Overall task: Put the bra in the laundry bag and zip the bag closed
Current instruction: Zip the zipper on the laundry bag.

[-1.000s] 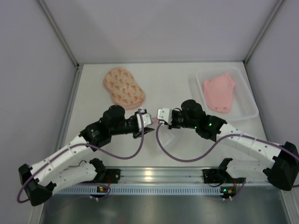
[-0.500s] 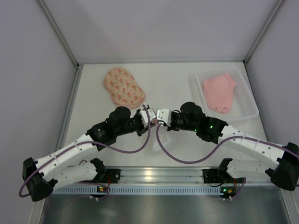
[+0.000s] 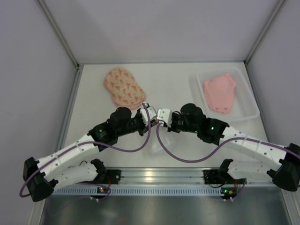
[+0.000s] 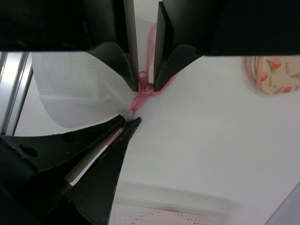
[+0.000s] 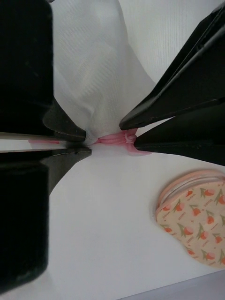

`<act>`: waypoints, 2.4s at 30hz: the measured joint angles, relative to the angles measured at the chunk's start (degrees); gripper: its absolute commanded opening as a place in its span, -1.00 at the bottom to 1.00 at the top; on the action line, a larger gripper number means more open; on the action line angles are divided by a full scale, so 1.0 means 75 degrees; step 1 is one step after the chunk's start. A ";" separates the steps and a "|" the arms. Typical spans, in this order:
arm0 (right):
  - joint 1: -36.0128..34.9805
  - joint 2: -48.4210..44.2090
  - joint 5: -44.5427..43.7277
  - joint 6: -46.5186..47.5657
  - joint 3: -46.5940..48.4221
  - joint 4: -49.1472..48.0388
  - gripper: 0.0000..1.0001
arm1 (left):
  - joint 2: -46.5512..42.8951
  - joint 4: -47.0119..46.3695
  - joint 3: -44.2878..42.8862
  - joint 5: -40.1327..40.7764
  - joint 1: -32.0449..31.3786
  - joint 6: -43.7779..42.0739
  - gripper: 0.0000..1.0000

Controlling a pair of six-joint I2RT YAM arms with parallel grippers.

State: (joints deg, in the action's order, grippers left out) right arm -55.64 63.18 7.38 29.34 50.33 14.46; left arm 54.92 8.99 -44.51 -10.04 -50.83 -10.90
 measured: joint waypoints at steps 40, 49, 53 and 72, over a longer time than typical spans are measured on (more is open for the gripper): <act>-0.0044 -0.1926 0.0533 0.0784 -0.1329 -0.0589 0.23 | -0.0134 0.0819 -0.0082 -0.1387 0.1792 0.0702 -1.00; -0.0044 -0.0539 0.1268 -0.0003 0.0513 -0.0388 -0.03 | -0.0085 0.0836 -0.0481 -0.2104 0.1792 0.1198 -1.00; -0.0044 0.0015 0.1536 0.0085 0.0589 -0.0376 -0.02 | -0.0087 0.0839 -0.0507 -0.2323 0.1792 0.1390 -1.00; -0.0044 0.0530 0.1454 0.1343 0.0621 -0.0134 -1.00 | -0.0321 0.1157 -0.0495 -0.2530 0.1845 0.1667 -1.00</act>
State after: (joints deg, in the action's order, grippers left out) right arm -55.96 67.16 18.28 39.42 54.98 13.45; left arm 52.51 17.67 -48.23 -29.02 -36.99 1.61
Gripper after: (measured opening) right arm 0.018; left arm 0.012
